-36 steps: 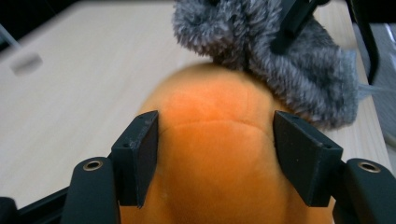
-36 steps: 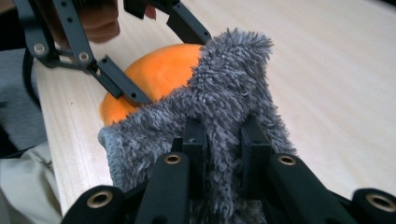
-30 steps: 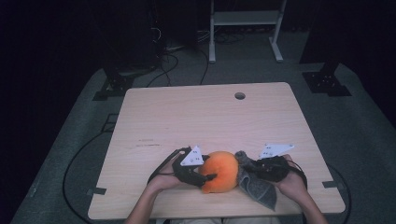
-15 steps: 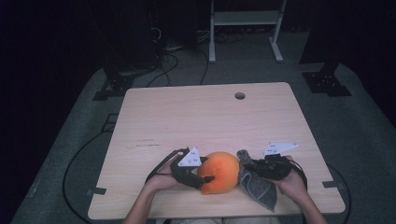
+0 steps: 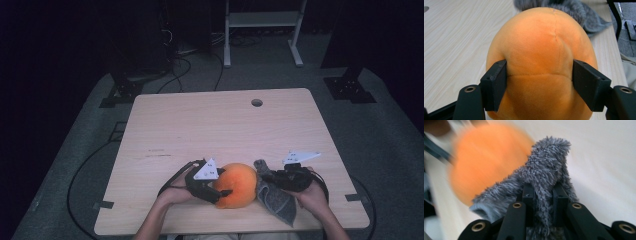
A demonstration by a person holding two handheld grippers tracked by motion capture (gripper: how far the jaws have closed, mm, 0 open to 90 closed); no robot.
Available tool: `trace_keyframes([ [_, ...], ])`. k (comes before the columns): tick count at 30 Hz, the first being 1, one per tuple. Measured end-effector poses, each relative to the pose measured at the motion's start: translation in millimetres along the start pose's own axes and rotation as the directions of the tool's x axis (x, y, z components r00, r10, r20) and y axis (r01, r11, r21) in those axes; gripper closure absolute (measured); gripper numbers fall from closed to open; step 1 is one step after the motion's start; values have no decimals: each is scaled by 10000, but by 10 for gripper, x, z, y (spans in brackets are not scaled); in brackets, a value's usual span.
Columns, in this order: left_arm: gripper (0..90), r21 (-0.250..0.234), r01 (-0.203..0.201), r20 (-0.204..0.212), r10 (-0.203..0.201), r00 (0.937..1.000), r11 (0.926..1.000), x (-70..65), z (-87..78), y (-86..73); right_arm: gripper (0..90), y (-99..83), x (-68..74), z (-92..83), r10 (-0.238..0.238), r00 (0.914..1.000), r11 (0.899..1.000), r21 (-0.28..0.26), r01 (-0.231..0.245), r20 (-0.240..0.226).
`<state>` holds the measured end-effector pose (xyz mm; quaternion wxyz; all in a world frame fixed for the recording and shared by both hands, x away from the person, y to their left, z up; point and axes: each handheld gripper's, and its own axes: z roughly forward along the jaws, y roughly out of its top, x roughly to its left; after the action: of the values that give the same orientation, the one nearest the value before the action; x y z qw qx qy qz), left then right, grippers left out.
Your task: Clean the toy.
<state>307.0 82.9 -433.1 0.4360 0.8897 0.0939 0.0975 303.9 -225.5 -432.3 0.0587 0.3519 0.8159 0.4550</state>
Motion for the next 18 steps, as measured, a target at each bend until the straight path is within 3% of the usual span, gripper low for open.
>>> trace_keyframes([
  [2,296,-70,-30,-53,29,10000,10000,-21,22,20,761,112,103,-62,-205,9994,9965,-811,181,-287],
  [4,291,-111,-140,-97,139,9999,9998,-50,44,47,762,213,252,-71,-433,9967,9912,-1281,342,-688],
  [5,288,-91,-251,-131,250,9996,9996,-64,56,65,762,261,351,-55,-733,9947,9894,-1306,634,-721],
  [6,285,-67,-322,-135,321,9994,9995,-72,60,72,762,312,480,-16,-1293,9897,9855,-1189,1213,-617],
  [9,286,-45,-365,-162,364,9992,9993,-90,55,75,762,347,639,90,-2086,9780,9762,-622,2078,-70],
  [11,287,-60,-401,-122,401,9991,9992,-83,47,65,763,303,569,128,-2000,9797,9788,-433,2003,105],
  [14,288,-130,-136,-68,135,9999,9998,-61,43,43,764,202,382,82,-1367,9905,9892,-511,1373,165],
  [18,282,-129,92,-9,-92,10000,9999,-21,21,10,764,33,152,48,-691,9961,9976,-26,694,543],
])
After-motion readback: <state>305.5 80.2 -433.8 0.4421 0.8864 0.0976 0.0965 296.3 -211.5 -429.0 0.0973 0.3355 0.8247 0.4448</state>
